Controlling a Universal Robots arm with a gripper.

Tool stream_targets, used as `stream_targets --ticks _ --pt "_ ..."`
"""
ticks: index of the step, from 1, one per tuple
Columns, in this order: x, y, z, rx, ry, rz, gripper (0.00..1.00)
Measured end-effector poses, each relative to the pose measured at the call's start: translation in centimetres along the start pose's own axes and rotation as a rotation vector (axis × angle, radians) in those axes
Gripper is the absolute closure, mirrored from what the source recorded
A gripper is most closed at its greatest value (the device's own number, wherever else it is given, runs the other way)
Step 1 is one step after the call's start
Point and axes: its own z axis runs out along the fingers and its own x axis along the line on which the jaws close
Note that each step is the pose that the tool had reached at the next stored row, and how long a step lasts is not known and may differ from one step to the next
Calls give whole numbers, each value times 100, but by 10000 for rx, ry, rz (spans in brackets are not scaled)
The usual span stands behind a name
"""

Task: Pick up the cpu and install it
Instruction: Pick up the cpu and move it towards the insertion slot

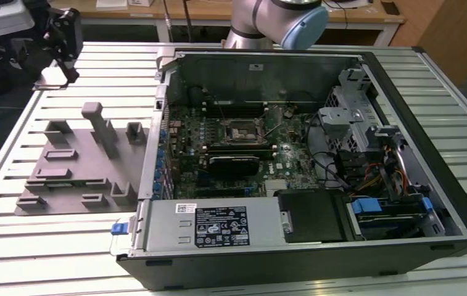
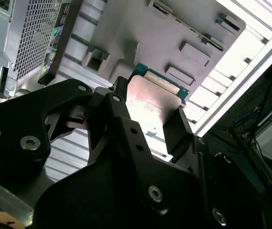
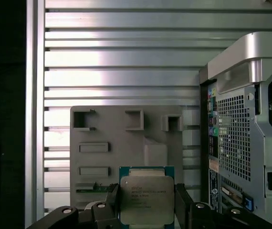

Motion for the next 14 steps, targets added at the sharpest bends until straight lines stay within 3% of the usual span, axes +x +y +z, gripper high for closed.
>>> stream_targets --ticks 14 --pt "-298 8 8 0 0 0 46"
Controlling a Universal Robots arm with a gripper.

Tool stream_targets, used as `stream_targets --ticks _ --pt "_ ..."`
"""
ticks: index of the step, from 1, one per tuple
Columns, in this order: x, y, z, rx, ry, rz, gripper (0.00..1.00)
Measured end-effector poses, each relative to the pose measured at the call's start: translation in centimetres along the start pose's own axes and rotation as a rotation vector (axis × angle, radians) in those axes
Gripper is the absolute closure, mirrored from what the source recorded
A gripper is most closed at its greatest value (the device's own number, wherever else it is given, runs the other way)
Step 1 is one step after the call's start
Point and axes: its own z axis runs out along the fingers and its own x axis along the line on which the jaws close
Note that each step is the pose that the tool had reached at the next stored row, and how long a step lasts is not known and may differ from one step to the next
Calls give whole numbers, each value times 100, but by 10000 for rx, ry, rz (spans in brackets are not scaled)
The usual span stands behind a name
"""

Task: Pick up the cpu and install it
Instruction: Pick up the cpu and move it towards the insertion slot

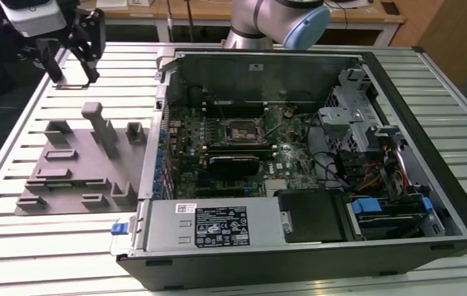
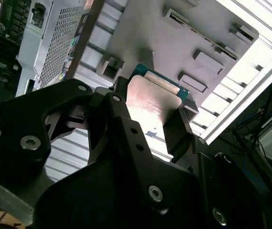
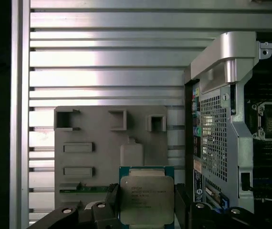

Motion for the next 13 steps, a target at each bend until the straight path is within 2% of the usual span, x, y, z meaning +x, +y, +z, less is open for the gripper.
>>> stream_targets --ticks 13 --pt "-293 7 7 0 0 0 46"
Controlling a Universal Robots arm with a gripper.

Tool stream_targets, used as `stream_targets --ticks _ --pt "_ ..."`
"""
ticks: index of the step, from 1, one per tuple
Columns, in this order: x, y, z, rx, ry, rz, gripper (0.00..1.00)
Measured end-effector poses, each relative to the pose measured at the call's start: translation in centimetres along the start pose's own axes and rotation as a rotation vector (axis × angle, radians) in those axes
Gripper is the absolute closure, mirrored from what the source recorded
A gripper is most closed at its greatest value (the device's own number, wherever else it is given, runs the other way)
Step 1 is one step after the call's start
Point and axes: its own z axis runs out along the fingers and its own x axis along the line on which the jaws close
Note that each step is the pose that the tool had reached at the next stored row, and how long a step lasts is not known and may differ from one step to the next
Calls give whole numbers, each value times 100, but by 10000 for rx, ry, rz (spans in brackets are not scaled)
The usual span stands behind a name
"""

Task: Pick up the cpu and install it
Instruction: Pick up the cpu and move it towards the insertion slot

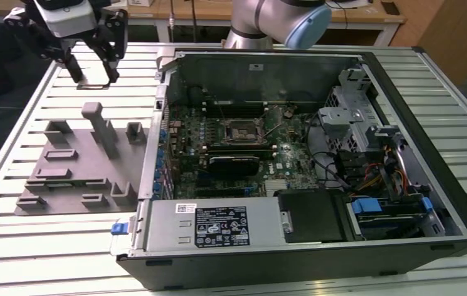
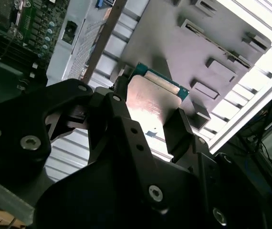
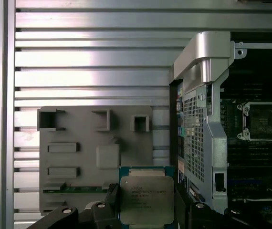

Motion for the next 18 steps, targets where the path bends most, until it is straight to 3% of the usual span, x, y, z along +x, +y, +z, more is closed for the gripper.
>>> stream_targets --ticks 18 --pt "-470 12 12 0 0 1 46"
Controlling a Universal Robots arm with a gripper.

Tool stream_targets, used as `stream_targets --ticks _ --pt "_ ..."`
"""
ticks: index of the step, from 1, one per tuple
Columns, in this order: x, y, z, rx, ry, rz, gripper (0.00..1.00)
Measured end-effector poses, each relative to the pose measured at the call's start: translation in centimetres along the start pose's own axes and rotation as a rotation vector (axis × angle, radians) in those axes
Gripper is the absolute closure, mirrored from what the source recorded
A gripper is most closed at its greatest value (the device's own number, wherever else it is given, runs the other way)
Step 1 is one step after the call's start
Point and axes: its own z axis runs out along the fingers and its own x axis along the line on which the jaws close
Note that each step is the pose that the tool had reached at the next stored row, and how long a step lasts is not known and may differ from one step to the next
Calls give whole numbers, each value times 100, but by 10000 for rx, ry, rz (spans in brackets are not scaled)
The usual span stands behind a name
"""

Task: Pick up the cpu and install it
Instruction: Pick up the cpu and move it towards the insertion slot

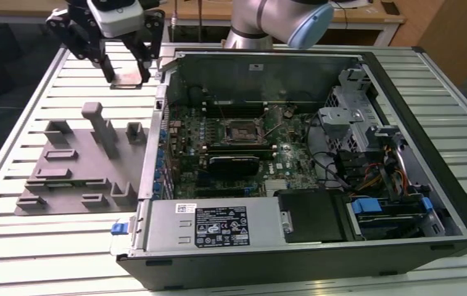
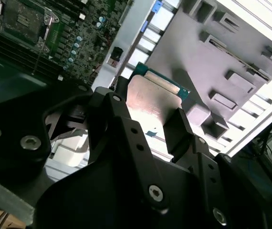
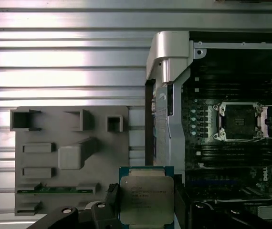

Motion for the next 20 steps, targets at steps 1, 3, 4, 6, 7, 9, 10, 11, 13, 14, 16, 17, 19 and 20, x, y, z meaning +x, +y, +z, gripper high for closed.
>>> stream_targets --ticks 1,3,4,6,7,9,10,11,13,14,16,17,19,20 --pt "-26 1 0 0 0 0 46" --pt "-79 2 2 0 0 -1 46" --pt "-105 3 2 1 1 -1 46" --pt "-161 4 4 1 1 0 46" --pt "-189 5 4 0 1 -1 46" --pt "-245 6 6 0 1 -1 46" --pt "-275 7 7 0 1 0 46" --pt "-304 8 7 0 0 0 46" --pt "-362 9 8 1 1 0 46" --pt "-390 10 9 0 1 0 46" --pt "-451 12 11 0 0 0 46" --pt "-479 13 12 0 0 0 46" --pt "-539 14 13 0 1 0 46" --pt "-568 15 14 0 1 0 46"
